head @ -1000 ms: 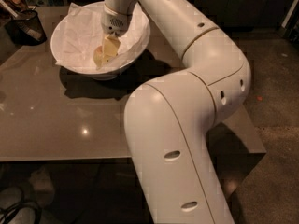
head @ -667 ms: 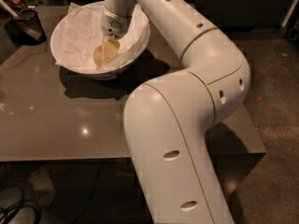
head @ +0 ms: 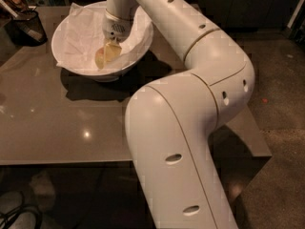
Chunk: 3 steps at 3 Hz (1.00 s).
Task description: Pick apple from white bowl
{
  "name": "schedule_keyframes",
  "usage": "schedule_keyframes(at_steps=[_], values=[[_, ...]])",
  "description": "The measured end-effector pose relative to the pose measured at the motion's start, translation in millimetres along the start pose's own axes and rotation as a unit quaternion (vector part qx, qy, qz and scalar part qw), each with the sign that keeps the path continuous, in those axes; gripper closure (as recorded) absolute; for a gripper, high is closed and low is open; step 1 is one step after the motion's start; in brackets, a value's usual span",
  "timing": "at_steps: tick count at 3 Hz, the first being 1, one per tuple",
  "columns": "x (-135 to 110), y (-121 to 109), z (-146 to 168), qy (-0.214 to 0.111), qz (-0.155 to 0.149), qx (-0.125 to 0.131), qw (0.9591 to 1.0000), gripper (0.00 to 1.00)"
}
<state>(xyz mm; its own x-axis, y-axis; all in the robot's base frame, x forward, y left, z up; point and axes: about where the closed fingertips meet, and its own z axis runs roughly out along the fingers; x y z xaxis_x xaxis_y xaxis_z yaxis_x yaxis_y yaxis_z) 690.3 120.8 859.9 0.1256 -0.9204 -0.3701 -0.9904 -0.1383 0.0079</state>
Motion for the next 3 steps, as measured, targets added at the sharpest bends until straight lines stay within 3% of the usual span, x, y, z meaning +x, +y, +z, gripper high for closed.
schedule_keyframes(at_steps=[1, 2, 3], values=[[3, -1, -2, 0.002, 0.003, 0.008, 1.0, 0.95], [-1, -6, 0, -0.005, 0.003, 0.016, 0.9998, 1.0], [0, 5, -25, -0.014, 0.024, 0.037, 0.9989, 1.0]])
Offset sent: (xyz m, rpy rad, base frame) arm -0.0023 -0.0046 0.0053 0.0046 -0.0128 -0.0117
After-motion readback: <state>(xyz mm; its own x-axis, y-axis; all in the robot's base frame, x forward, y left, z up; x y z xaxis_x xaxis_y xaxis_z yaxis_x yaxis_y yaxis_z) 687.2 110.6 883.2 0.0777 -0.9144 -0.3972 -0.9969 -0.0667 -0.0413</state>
